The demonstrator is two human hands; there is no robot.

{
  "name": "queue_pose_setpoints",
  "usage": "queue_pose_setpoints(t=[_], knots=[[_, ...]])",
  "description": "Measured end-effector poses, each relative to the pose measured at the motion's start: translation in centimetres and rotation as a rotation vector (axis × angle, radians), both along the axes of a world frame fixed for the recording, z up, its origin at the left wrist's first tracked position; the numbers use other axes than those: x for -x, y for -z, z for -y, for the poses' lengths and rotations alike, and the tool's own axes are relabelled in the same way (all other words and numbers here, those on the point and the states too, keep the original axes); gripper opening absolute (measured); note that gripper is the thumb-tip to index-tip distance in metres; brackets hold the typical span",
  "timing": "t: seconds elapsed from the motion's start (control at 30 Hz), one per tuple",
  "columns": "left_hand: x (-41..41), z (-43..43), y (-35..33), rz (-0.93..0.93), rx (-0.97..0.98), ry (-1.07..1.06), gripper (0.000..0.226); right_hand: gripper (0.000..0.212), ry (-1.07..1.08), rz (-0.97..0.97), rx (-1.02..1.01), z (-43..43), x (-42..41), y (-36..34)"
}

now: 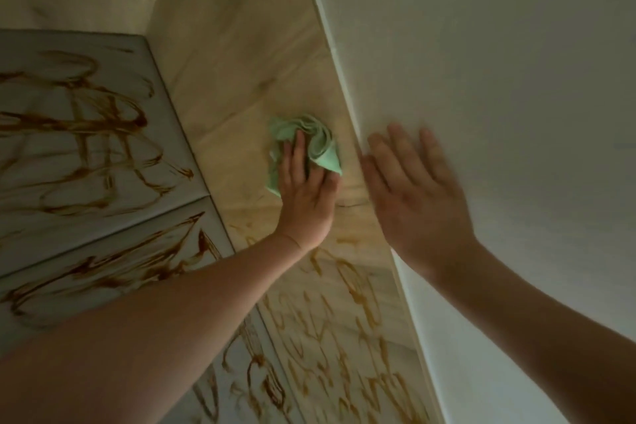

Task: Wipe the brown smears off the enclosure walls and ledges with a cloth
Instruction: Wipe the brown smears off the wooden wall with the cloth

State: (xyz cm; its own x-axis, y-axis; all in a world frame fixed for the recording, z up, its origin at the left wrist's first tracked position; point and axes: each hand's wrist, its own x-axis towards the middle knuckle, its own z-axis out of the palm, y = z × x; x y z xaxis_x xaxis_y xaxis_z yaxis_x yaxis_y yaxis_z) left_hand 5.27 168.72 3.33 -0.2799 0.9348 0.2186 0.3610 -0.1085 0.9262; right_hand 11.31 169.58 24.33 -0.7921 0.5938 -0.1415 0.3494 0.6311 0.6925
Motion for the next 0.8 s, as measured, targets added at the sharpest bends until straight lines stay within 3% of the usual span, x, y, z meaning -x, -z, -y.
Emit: queue_pose_setpoints(t=[0.07,0.17,0.33,0.4,0.53,0.63,0.73,0.8], knots=[[-2.3,1.7,-2.0,0.100,0.018,-0.026,0.055,0.044,0.015,0.063,0.012,0.6,-1.1,0.3],[-6.0,6.7,-2.6,0.189,0.020,0.102,0.059,0.049,0.017,0.105,-0.024,0.6,-1.7,0.3],[-4.2,3.2,3.4,0.035,0.053,0.051,0.055,0.049,-0.039,0.083,-0.057,0.3,-1.9,0.6],[-3.5,2.7,2.1,0.062,0.092,-0.003,0.059,0.047,-0.051,0.048,-0.061,0.2,-1.8,0.9],[-4.3,4.7,-0.6,0.230,-0.043,0.055,0.057,0.041,-0.031,-0.120,-0.005,0.1,-0.5,1.3],[-3.7,4.0,4.0,0.112,-0.094,0.083,0.061,0.049,-0.009,-0.185,0.077,-0.7,1.1,2.5],[-1.5,2.5,9.6,0.003,0.032,0.036,0.054,0.055,0.005,-0.175,0.214,-2.0,2.8,4.6],[-1.1,2.2,10.1,0.003,0.002,-0.013,0.054,0.054,0.033,-0.205,0.262,-2.7,3.6,5.4]])
